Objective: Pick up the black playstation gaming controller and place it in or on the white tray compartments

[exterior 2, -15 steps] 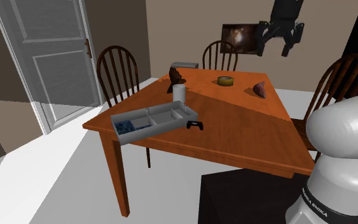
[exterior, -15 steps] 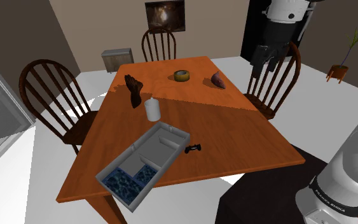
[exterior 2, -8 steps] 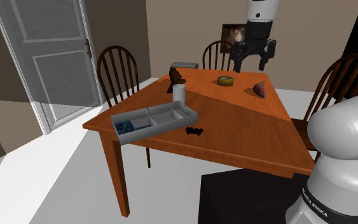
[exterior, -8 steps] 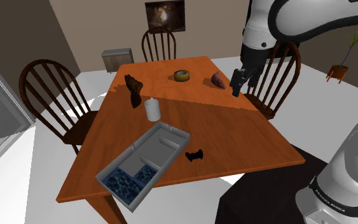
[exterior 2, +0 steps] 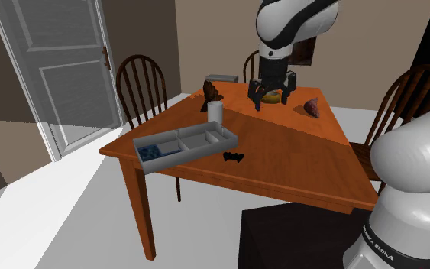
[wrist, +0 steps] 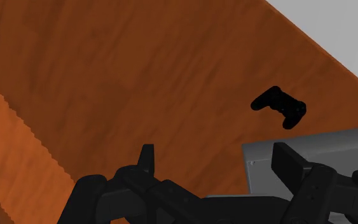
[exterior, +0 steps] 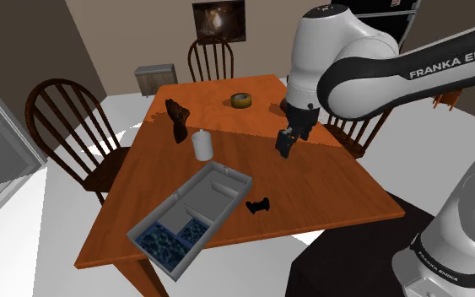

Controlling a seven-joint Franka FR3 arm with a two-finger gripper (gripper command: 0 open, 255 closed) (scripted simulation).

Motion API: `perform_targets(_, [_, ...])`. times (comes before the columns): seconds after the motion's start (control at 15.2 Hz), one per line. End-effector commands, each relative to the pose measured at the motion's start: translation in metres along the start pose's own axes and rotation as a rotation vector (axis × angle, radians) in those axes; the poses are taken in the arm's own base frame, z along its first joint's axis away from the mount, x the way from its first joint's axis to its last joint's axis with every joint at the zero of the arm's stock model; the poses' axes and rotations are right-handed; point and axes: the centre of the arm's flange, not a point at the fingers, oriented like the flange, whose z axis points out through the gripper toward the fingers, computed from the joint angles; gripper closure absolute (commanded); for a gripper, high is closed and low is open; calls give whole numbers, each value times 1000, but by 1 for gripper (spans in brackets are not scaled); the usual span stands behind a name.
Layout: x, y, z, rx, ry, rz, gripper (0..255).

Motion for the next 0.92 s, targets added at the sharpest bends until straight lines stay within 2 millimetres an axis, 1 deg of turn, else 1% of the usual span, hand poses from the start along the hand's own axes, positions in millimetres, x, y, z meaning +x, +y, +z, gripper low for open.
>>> perform_targets(0.0, [4,-23,17,-20,13,-23,0])
perform_targets(0.59, [19,-118,102,-115,64,-125,0])
perform_targets(0.79, [22,-149,132,-147,81,-159,0])
perform_targets(0.86, [23,-156,140,-155,85,-168,0])
